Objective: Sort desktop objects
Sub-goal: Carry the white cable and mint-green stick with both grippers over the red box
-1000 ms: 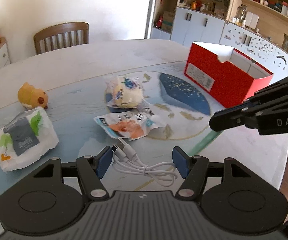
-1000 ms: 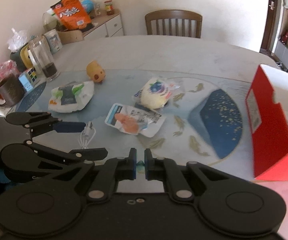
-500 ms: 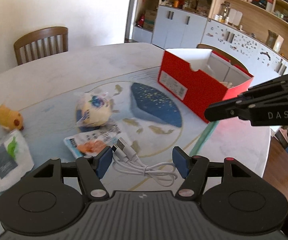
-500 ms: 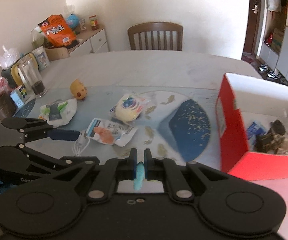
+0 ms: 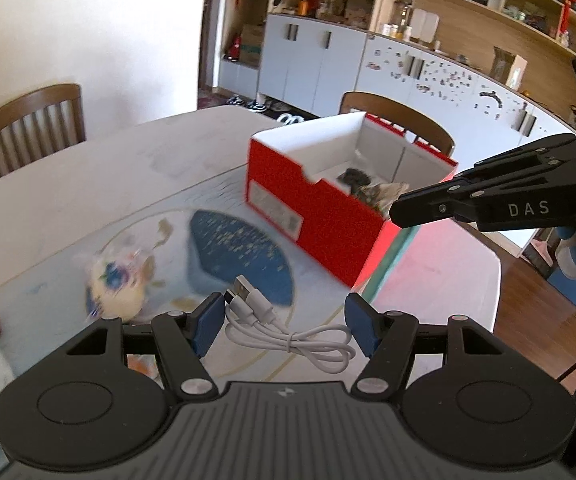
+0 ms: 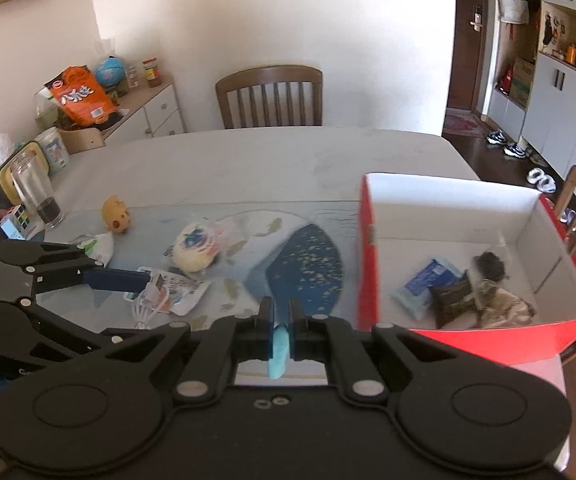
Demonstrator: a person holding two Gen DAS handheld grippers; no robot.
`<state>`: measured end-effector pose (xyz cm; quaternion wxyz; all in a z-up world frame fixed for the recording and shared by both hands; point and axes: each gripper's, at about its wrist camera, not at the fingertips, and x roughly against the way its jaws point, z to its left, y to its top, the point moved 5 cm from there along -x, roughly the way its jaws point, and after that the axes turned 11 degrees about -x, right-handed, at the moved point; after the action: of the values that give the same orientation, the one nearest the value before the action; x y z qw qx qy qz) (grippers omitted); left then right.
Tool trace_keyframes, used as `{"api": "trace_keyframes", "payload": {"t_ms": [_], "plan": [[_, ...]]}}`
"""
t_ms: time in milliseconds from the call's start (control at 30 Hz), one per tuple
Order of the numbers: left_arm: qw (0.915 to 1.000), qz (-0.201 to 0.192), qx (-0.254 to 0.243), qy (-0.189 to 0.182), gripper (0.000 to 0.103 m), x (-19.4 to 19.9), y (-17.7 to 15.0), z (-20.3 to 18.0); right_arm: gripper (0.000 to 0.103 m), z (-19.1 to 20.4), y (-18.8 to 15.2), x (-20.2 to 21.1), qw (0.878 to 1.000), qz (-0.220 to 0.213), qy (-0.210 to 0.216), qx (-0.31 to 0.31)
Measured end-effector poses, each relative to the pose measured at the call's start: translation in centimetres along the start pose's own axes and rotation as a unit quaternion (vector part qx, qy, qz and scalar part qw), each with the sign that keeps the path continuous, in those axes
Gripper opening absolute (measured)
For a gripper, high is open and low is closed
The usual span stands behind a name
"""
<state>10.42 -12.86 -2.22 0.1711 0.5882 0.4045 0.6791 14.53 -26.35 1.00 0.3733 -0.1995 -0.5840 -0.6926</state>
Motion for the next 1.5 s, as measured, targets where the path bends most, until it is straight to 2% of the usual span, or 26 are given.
{"api": "trace_keyframes", "payload": {"t_ms": [233, 367, 567, 933, 1500], "plan": [[0.9998, -0.005, -0.015, -0.010, 0.066, -1.4, 3.1, -1.7, 0.006, -3.1, 1.9, 1.5, 1.000, 0.010, -0.001, 0.000], [0.9991, 0.002, -0.008, -0.041, 0.066, -2.4, 4.8, -2.7, 0.006, -4.5, 3.3, 2.4, 1.000, 0.010, 0.004, 0.002], [0.9987, -0.004, -0.025, -0.044, 0.066, -3.8, 7.3, -4.3, 0.006, -6.8, 5.2, 3.0, 1.000, -0.002, -0.001, 0.013], [0.9986, -0.004, -0.040, -0.035, 0.066, -6.7, 10.7, -6.1, 0.006, -10.1, 7.4, 2.5, 1.000, -0.017, -0.001, 0.022], [0.9991, 0.016, -0.039, -0.005, 0.066, -12.7, 14.5, -5.3, 0.006, -13.8, 8.0, -0.8, 1.000, 0.011, 0.019, 0.017]]}}
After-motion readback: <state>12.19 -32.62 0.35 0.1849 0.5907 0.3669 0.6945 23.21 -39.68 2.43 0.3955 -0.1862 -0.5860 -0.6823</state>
